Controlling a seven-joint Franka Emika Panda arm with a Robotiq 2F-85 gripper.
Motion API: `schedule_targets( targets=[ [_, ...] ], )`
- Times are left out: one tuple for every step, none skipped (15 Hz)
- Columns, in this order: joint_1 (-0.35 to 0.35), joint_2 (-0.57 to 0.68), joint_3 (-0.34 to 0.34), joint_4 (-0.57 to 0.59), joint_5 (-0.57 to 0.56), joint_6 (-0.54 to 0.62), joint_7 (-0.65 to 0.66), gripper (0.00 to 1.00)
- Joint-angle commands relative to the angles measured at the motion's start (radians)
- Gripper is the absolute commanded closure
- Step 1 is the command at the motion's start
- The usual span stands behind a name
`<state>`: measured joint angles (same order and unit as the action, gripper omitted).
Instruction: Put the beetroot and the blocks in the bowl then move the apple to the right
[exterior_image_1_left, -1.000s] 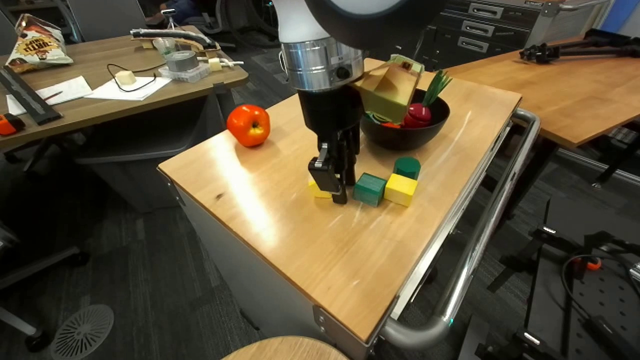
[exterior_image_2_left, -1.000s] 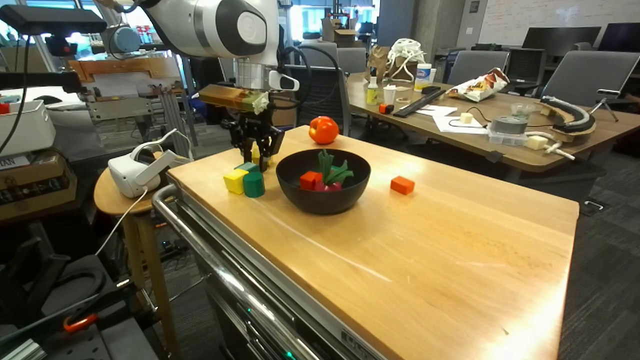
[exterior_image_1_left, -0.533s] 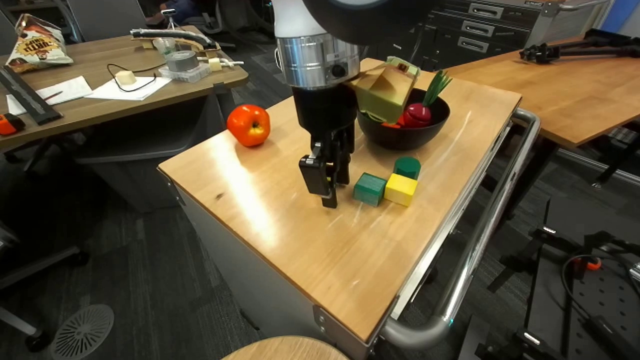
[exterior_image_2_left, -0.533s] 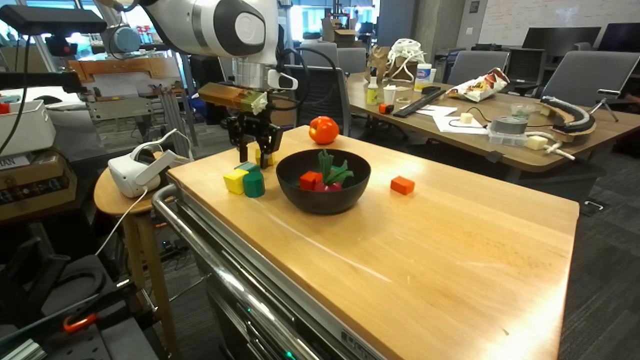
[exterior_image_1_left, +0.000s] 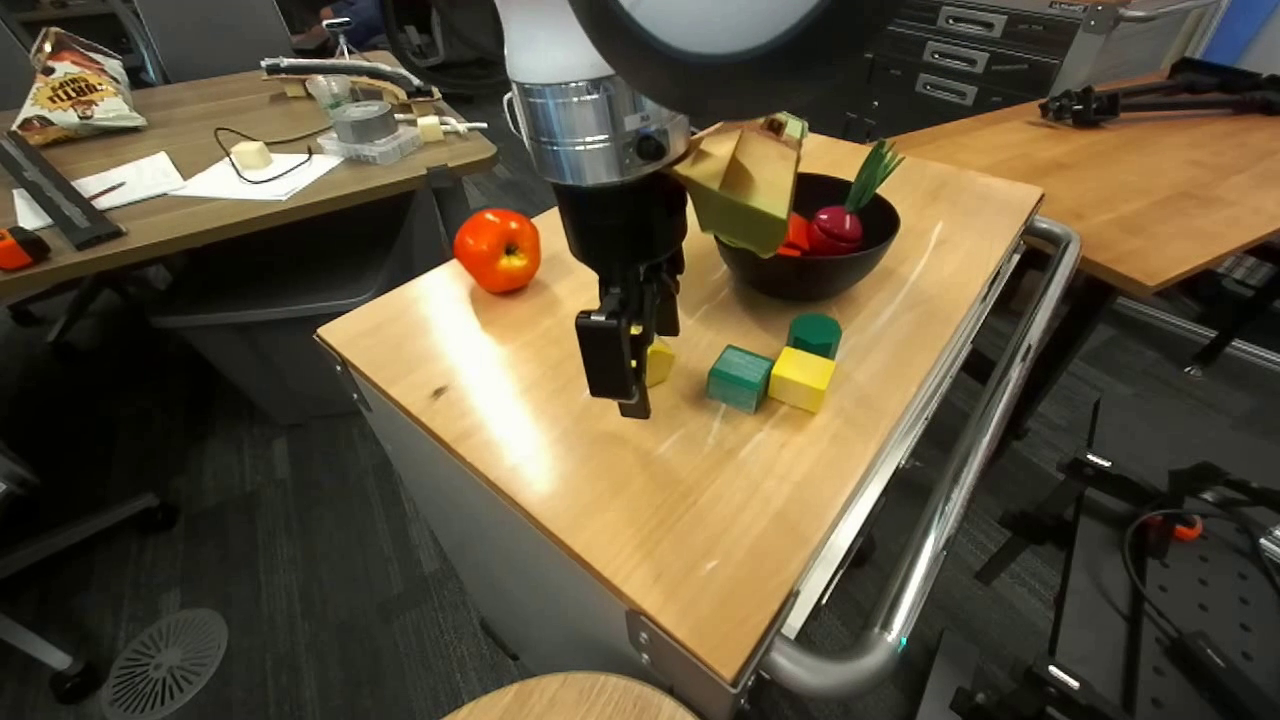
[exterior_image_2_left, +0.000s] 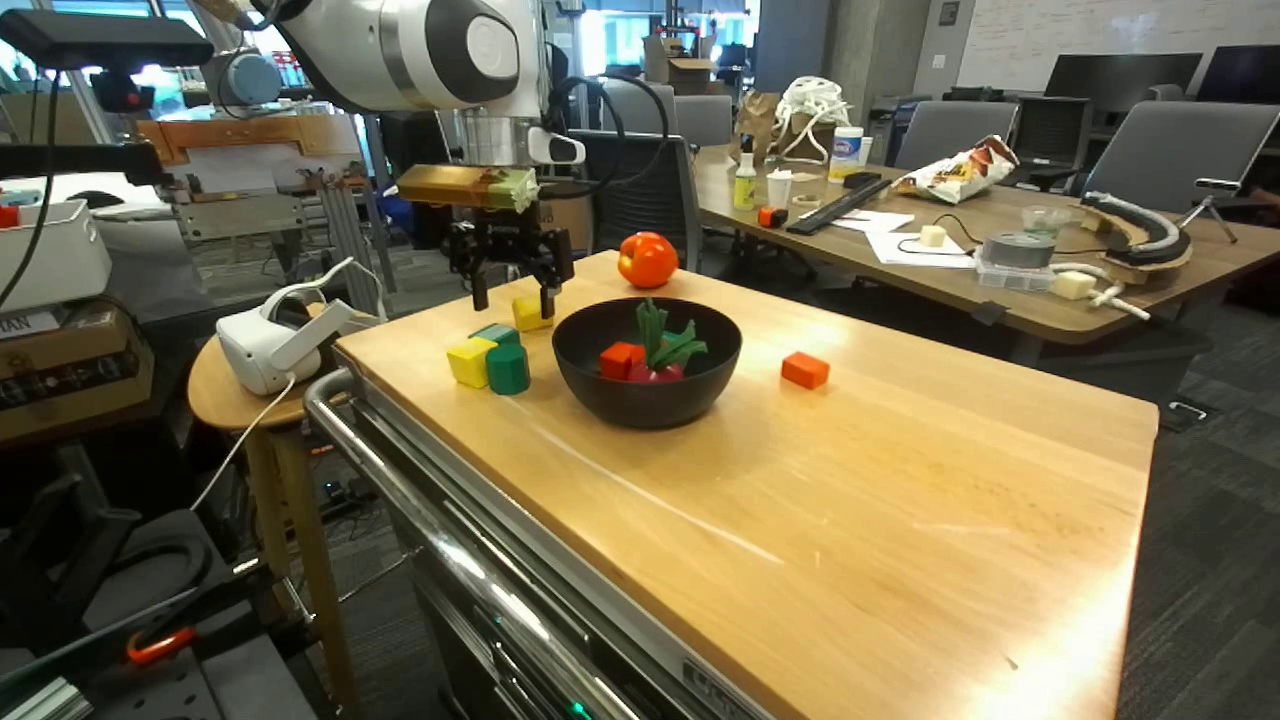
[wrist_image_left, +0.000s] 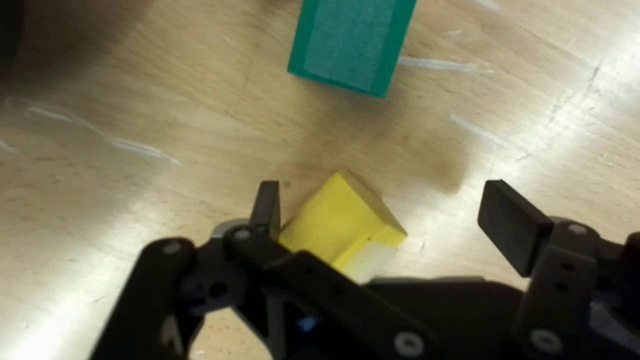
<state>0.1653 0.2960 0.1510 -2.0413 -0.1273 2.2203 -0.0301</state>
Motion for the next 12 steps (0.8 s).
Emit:
schedule_targets(
  targets=[
    [0.021,0.04,-0.011,0.063,-0.05,-0.03,0.009,0.0],
    [0.022,0.047,-0.012,0.07,-0.056,-0.029,0.01,0.01],
    [0.021,0.053,-0.014,0.075,-0.059,-0.028,0.011,0.01],
    [0.02,0.059,-0.015,0.08,-0.061,-0.027,0.012,0.02],
    [0.019,0.064,-0.017,0.084,-0.064,-0.026,0.013,0.02],
    [0.019,0.067,-0.019,0.086,-0.066,-0.025,0.014,0.26],
    [0.019,0.069,-0.021,0.088,-0.067,-0.026,0.014,0.27],
    [0.018,0.069,-0.023,0.09,-0.065,-0.026,0.014,0.29],
    [0.018,0.07,-0.024,0.091,-0.064,-0.027,0.014,0.35],
    [0.018,0.07,-0.026,0.092,-0.065,-0.027,0.015,0.43],
    [0.018,0.068,-0.026,0.095,-0.065,-0.03,0.016,0.52],
    [0.018,0.067,-0.026,0.096,-0.066,-0.032,0.017,0.59]
  ],
)
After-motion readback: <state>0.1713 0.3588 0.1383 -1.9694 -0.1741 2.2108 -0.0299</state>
